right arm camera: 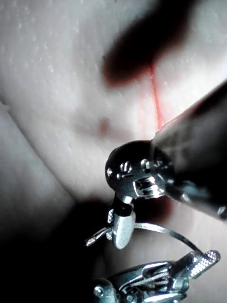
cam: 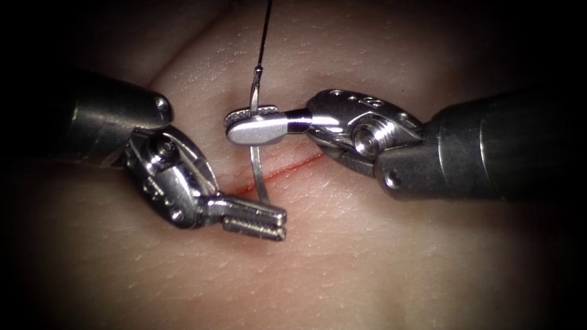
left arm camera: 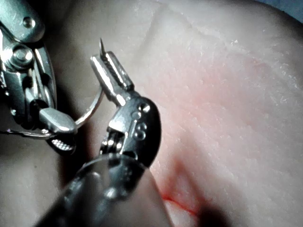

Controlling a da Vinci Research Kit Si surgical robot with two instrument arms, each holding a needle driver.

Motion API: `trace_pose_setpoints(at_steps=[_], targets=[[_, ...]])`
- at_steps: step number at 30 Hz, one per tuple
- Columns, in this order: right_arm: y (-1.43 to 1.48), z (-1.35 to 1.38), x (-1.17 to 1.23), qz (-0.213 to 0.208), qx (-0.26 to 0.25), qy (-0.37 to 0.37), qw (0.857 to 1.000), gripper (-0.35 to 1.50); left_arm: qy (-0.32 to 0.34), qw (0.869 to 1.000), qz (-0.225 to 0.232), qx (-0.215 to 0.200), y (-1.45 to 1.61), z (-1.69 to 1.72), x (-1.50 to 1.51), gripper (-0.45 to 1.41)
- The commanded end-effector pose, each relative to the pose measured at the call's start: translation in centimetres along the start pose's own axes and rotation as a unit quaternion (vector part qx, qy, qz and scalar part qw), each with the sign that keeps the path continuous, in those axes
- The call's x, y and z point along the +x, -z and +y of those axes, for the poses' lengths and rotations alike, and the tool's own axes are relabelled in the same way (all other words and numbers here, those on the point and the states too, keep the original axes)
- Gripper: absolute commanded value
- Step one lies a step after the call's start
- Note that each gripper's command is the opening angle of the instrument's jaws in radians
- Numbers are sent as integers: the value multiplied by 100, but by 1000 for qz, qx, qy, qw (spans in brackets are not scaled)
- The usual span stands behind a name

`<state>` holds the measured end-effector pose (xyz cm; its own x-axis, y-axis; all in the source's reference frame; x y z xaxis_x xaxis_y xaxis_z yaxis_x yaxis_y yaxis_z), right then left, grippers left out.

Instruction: Wound Closure

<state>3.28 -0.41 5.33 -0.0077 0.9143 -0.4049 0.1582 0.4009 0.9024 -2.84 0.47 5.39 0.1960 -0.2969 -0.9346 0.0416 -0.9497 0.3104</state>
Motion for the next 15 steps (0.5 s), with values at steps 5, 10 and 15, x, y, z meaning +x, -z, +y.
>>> trace_pose_setpoints(at_steps=[5, 10, 15], targets=[[-3, 3, -2, 0, 1, 11, 1000, -35, 65, 997, -29, 3, 4, 8, -1, 93], [-2, 7, -2, 0, 2, 62, 998, -35, 117, 992, -53, 14, 15, 13, 9, 94], [-1, 12, 0, -1, 2, 116, 993, -35, 158, 981, -113, 19, 27, 23, 22, 93]])
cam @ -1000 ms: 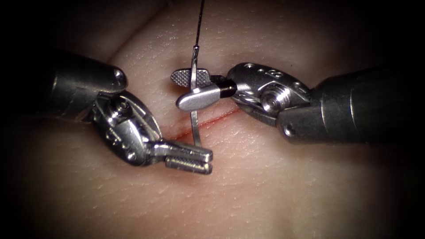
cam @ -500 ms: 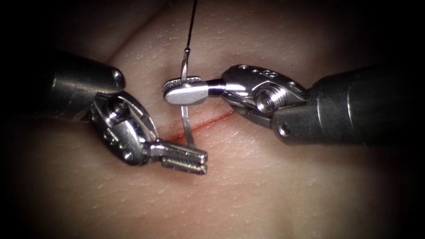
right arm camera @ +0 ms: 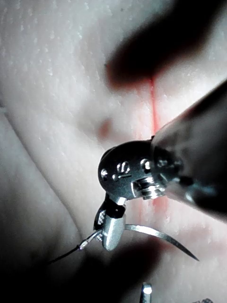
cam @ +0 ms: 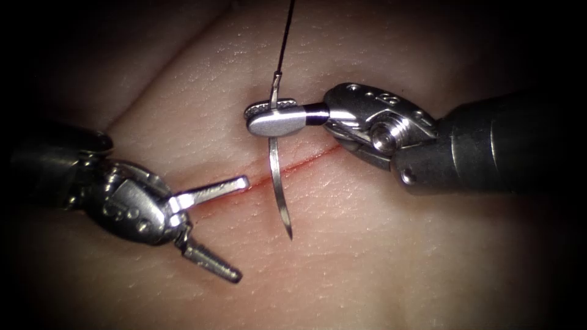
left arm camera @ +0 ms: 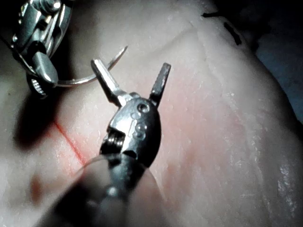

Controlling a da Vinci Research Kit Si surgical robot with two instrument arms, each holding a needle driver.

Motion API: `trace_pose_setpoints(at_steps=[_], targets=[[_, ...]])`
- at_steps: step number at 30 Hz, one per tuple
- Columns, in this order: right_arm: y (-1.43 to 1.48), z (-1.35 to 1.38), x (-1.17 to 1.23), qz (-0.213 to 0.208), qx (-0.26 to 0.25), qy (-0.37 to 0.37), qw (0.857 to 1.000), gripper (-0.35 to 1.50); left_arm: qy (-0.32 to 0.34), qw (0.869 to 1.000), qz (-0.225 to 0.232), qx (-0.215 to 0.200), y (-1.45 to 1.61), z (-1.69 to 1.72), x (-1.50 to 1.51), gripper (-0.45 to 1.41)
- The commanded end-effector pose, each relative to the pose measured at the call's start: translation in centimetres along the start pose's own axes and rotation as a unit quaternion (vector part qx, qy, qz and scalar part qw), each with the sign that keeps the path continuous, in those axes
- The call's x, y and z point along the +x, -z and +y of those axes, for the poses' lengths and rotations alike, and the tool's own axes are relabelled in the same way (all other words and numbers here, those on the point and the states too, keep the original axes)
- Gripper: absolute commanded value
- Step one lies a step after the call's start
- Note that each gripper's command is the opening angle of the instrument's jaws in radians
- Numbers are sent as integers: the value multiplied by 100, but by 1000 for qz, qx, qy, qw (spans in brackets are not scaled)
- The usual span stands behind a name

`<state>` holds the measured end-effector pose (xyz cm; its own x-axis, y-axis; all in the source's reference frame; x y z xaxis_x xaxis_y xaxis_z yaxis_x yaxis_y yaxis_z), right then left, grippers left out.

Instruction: Wound Closure

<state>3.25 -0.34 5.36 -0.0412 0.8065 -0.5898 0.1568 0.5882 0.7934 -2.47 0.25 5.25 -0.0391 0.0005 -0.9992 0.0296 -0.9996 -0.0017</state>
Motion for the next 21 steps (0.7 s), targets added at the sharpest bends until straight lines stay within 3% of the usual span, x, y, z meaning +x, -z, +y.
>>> trace_pose_setpoints(at_steps=[1, 5, 6, 8, 10, 15, 17, 21], targets=[[-4, 7, -7, -1, 0, 16, 1000, -35, 8, 1000, -12, 2, -3, 5, -5, 91], [-4, 13, -10, -13, 2, 50, 999, -35, 64, 997, -45, 10, 11, 11, -5, 66], [-4, 14, -11, -19, 2, 56, 998, -35, 76, 996, -51, 16, 14, 11, -6, 52], [-4, 17, -13, -31, 4, 77, 997, -35, 106, 992, -60, 25, 19, 13, -10, 5], [-6, 20, -15, -38, 12, 89, 995, -35, 124, 989, -70, 35, 21, 14, -16, -15], [-13, 23, -25, -66, 48, 163, 983, -35, 155, 977, -120, 79, 18, 20, -38, -38], [-18, 22, -30, -66, 62, 219, 972, -35, 163, 973, -136, 91, 17, 21, -47, -35], [-24, 26, -29, -60, 79, 253, 962, -35, 177, 963, -165, 119, 17, 24, -68, -33]])
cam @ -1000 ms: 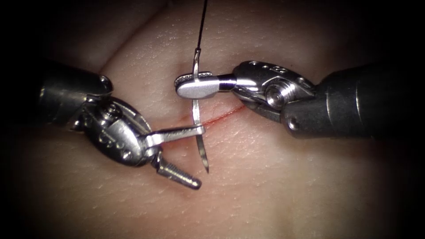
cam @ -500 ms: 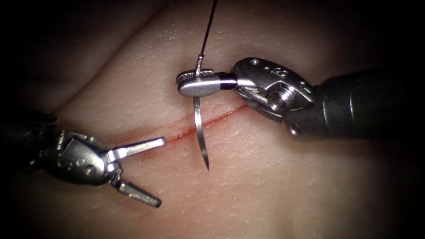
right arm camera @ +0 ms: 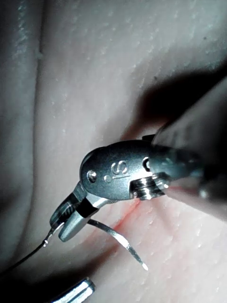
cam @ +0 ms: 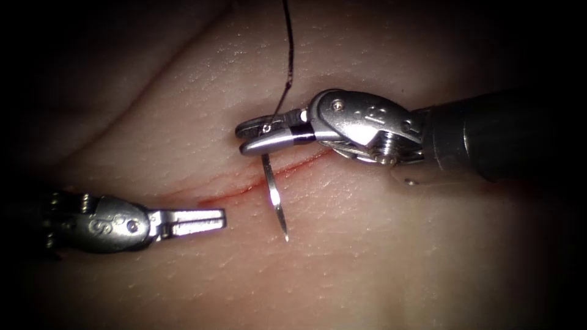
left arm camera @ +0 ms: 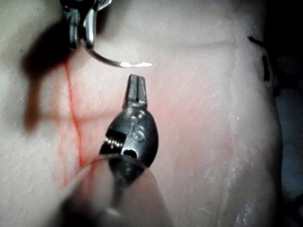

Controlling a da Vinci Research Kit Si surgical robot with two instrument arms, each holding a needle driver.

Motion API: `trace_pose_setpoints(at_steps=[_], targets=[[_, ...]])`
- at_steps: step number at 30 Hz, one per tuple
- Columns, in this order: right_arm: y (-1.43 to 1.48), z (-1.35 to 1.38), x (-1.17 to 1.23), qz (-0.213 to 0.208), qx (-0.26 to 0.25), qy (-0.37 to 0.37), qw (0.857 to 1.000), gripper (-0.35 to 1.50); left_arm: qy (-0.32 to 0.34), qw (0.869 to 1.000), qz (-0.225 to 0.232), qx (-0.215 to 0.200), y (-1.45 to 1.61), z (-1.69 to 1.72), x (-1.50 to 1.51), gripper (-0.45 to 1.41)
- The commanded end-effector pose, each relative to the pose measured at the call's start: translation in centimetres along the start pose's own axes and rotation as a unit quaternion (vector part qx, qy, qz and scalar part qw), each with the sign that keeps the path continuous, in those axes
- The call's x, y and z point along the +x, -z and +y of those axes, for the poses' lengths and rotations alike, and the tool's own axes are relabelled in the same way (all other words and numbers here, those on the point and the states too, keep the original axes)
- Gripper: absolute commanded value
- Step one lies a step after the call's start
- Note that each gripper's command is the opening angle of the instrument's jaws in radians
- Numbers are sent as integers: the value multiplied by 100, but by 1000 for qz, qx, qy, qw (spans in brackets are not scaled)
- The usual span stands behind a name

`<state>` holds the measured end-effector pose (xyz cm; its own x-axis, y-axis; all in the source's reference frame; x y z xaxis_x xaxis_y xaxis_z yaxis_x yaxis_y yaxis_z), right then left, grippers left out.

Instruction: Wound Closure

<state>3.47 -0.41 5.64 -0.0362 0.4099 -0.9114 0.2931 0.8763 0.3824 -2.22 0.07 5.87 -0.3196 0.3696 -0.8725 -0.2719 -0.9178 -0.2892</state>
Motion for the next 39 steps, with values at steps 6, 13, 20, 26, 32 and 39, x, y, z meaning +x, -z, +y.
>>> trace_pose_setpoints(at_steps=[6, 13, 20, 26, 32, 39], targets=[[-14, 12, -14, 1, -6, 61, 998, -35, 5, 999, -25, 38, -15, 5, -23, -45], [-19, 37, -36, -11, -45, 104, 993, -35, 5, 997, -47, 64, -23, 15, -35, -45], [-17, 57, -67, -30, -68, 135, 988, -35, 5, 994, -72, 80, -27, 23, -43, -45], [-18, 63, -86, -34, -65, 155, 985, -35, 5, 993, -89, 82, -35, 17, -53, -45], [-22, 64, -95, -23, -47, 167, 985, -35, 6, 991, -101, 82, -45, 4, -66, -45], [-28, 69, -96, -15, -6, 187, 982, -35, 9, 991, -110, 70, -52, 4, -83, -45]])
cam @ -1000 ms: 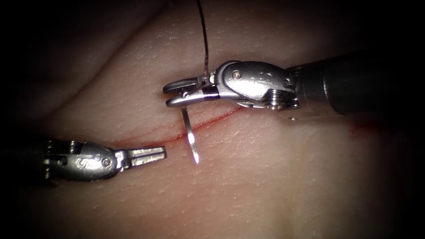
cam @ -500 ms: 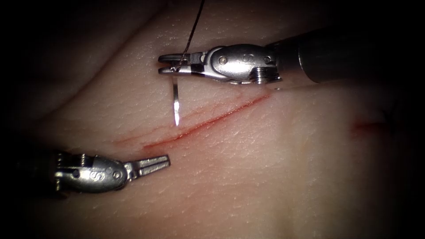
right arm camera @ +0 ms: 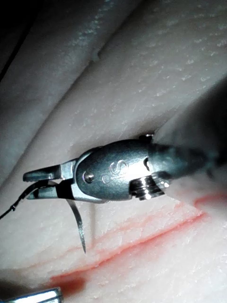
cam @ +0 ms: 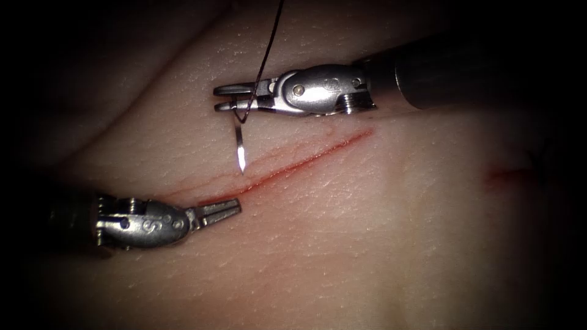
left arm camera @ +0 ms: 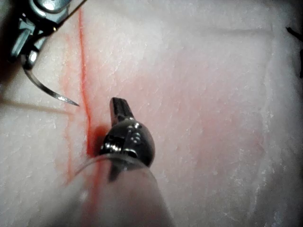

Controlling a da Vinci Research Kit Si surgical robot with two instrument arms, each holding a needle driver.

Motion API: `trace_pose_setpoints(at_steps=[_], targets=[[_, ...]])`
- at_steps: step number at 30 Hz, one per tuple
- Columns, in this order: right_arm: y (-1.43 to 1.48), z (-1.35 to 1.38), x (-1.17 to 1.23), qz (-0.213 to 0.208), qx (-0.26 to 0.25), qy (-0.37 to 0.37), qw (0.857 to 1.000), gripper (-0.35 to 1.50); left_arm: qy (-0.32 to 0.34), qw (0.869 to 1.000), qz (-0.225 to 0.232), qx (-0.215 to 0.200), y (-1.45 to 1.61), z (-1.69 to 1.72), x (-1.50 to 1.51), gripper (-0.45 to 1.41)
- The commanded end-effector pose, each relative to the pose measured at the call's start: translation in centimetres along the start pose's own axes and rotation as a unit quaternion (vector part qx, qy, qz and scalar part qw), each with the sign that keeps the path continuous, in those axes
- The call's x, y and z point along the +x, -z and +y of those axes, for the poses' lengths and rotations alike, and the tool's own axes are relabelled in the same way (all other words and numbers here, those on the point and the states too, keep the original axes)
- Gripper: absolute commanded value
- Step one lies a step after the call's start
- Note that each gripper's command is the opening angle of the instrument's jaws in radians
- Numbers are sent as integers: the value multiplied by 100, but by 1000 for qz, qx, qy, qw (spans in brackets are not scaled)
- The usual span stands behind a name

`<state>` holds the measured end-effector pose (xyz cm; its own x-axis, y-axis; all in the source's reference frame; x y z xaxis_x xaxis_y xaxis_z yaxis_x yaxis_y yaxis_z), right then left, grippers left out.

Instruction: Wound Closure

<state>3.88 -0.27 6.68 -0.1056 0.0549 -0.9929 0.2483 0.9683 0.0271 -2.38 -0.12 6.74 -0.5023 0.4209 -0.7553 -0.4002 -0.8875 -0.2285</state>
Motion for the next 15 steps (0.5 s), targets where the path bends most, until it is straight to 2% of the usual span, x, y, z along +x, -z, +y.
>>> trace_pose_setpoints(at_steps=[1, 15], targets=[[-9, 3, -6, 5, 6, 6, 1000, -35, 2, 1000, 0, -5, -7, 9, -6, -45], [-35, -7, -19, 4, 22, 53, 998, -35, 3, 1000, -19, -20, -12, 15, -16, -45]])
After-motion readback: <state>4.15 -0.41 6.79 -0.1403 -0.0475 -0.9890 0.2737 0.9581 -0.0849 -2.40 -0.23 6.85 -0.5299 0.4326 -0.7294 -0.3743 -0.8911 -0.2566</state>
